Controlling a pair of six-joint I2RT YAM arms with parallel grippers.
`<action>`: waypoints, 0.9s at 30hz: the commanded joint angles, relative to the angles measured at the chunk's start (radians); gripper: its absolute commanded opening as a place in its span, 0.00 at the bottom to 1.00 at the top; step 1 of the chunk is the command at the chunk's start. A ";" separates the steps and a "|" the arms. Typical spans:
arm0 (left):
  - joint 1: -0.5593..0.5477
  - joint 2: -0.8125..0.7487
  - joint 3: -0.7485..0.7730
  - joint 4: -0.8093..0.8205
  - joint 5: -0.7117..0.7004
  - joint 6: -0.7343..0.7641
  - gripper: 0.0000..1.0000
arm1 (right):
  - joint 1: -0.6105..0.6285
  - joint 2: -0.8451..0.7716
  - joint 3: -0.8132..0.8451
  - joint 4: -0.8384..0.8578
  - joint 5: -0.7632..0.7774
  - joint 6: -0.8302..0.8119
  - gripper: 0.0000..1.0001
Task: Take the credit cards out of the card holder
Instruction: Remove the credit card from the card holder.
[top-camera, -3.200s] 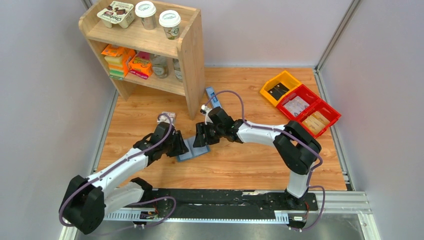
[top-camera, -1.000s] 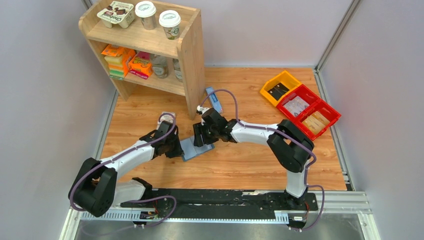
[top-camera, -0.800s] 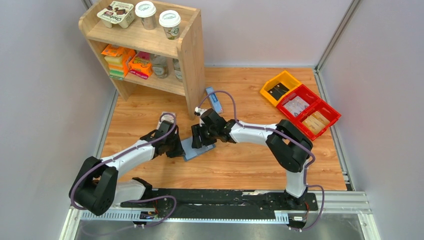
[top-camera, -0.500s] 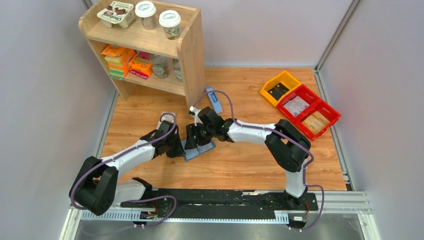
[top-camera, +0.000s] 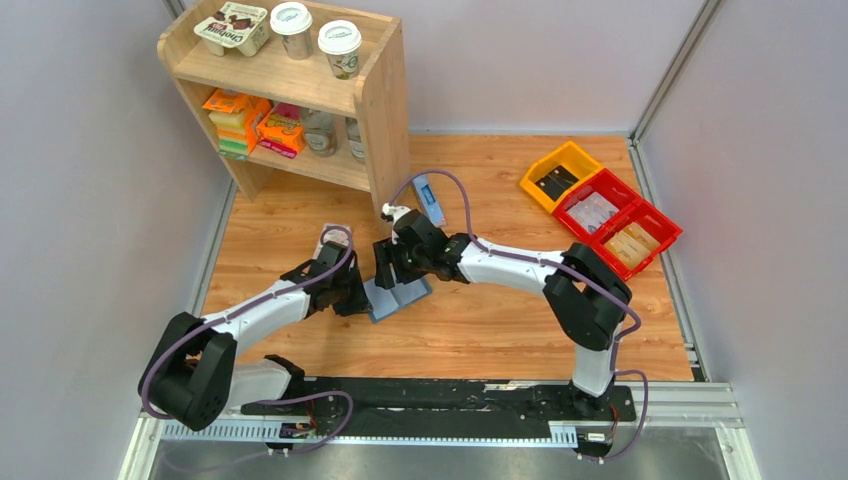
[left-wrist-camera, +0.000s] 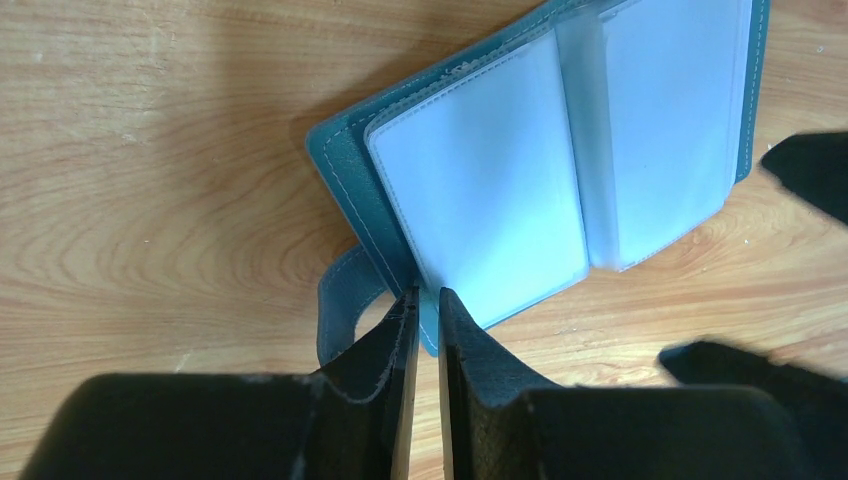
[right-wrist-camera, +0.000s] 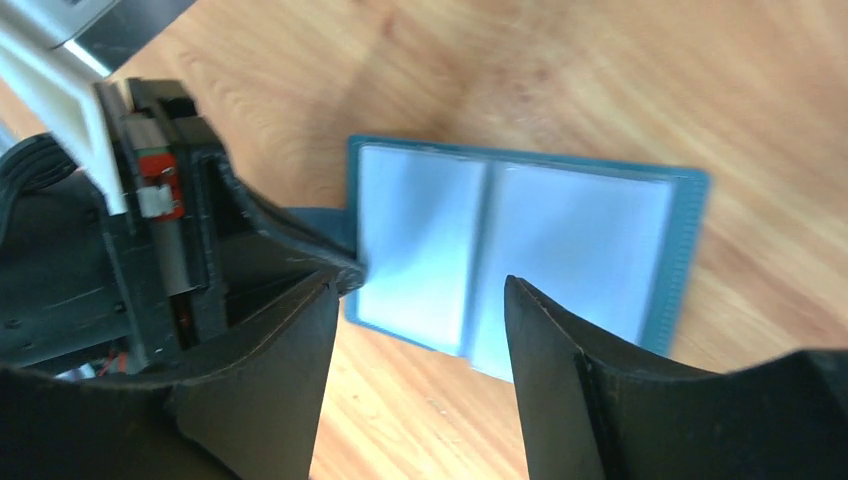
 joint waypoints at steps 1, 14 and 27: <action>0.000 -0.009 -0.009 0.017 0.005 0.001 0.20 | 0.001 -0.039 0.003 -0.050 0.192 -0.063 0.65; -0.001 -0.005 -0.007 0.017 0.008 0.003 0.20 | 0.006 0.058 0.032 -0.047 0.182 -0.080 0.69; -0.001 -0.006 -0.009 0.020 0.011 0.003 0.20 | 0.029 0.078 0.035 -0.085 0.194 -0.090 0.70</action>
